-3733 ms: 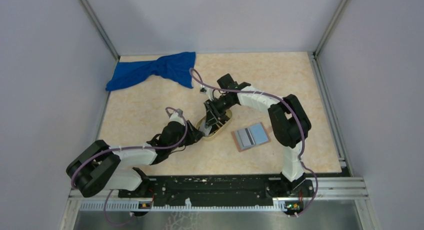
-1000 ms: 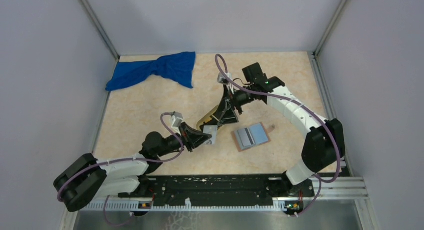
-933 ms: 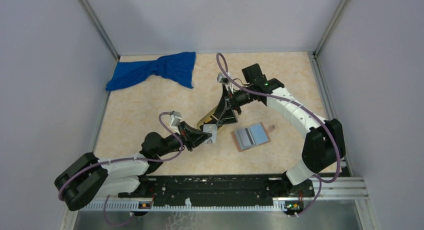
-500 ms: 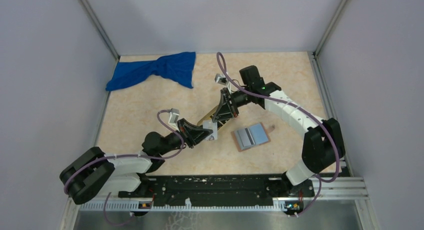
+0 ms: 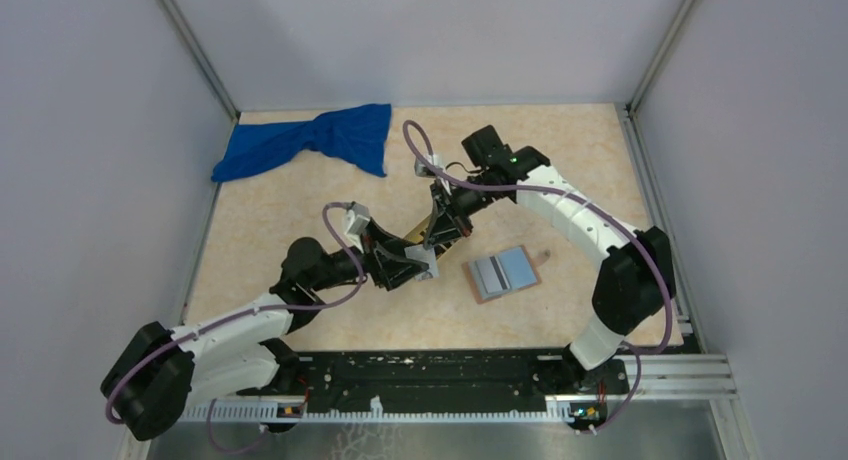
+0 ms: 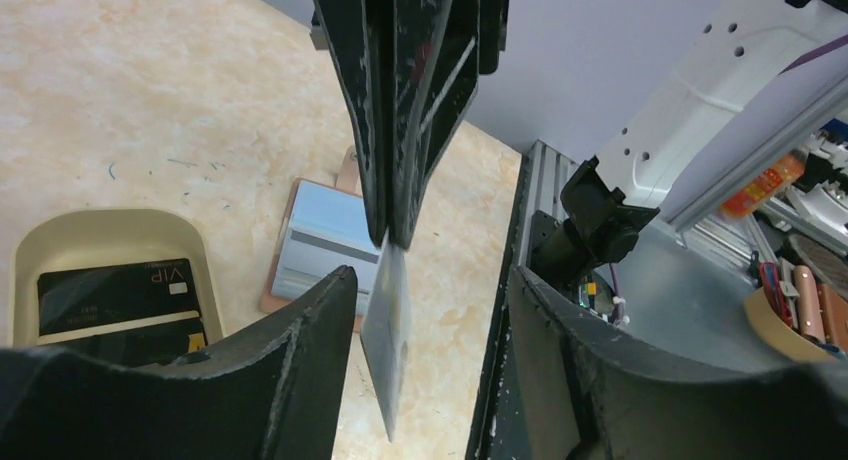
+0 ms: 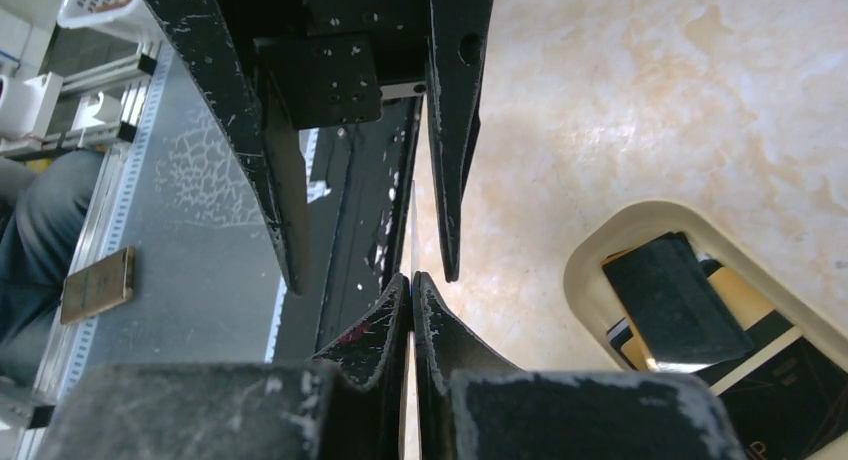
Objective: Put the credit cards into the card holder
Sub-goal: Pick up the credit card from the storage box.
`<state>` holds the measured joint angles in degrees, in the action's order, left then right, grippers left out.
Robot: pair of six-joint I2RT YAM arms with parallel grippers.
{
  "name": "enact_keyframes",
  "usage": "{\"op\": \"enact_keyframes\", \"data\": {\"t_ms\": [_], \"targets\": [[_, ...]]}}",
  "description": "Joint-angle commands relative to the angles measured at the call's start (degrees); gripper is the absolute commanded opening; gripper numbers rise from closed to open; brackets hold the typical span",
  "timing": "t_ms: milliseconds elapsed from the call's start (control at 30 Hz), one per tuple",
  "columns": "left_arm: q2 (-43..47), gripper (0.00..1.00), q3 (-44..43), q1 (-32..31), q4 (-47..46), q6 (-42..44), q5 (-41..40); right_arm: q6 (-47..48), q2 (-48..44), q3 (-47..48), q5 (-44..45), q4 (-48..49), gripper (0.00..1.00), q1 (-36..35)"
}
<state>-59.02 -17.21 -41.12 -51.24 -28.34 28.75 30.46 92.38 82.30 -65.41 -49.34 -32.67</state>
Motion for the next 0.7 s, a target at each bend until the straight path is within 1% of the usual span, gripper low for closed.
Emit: {"op": "enact_keyframes", "data": {"t_ms": [0,33,167,200,267,333,400,433,533,600,667], "targets": [[-1.2,0.59,-5.0,0.3,13.8,7.0,5.1,5.1,0.5,2.5,1.3,-5.0,0.0,-2.0],[-2.1,0.52,-5.8,0.3,14.4,7.1,5.2,5.1,0.5,2.5,1.2,-5.0,0.0,-2.0],[-5.5,0.04,-7.3,0.3,13.2,6.9,9.0,5.1,0.4,2.4,1.7,-4.9,0.0,-2.0],[-5.8,0.0,-7.6,0.4,12.9,6.9,10.0,5.1,0.4,2.4,1.9,-4.8,0.0,-1.9],[-5.5,0.0,-7.8,0.4,12.8,6.6,10.2,4.9,0.4,2.3,2.0,-4.3,0.02,-2.0],[-3.9,0.0,-6.6,0.5,12.0,5.6,9.0,4.4,0.1,2.2,1.7,-3.7,0.3,-1.9],[-1.1,0.0,-4.0,0.8,8.5,3.3,7.5,4.4,-0.8,1.6,0.8,-2.9,0.47,-1.5],[0.2,0.0,-2.3,1.0,5.9,1.6,6.6,4.4,-1.4,1.1,-0.2,-2.2,0.55,-1.1],[3.5,0.0,3.4,1.6,-3.3,-4.4,2.0,3.8,-3.6,-1.6,-2.9,1.1,0.71,-0.1],[5.2,0.0,6.5,1.7,-9.2,-8.1,-1.4,2.6,-4.5,-4.0,-4.9,4.5,0.78,0.0],[6.6,0.0,8.4,1.7,-13.0,-9.9,-4.0,2.3,-4.7,-6.0,-7.2,6.9,0.86,-0.2]]}}
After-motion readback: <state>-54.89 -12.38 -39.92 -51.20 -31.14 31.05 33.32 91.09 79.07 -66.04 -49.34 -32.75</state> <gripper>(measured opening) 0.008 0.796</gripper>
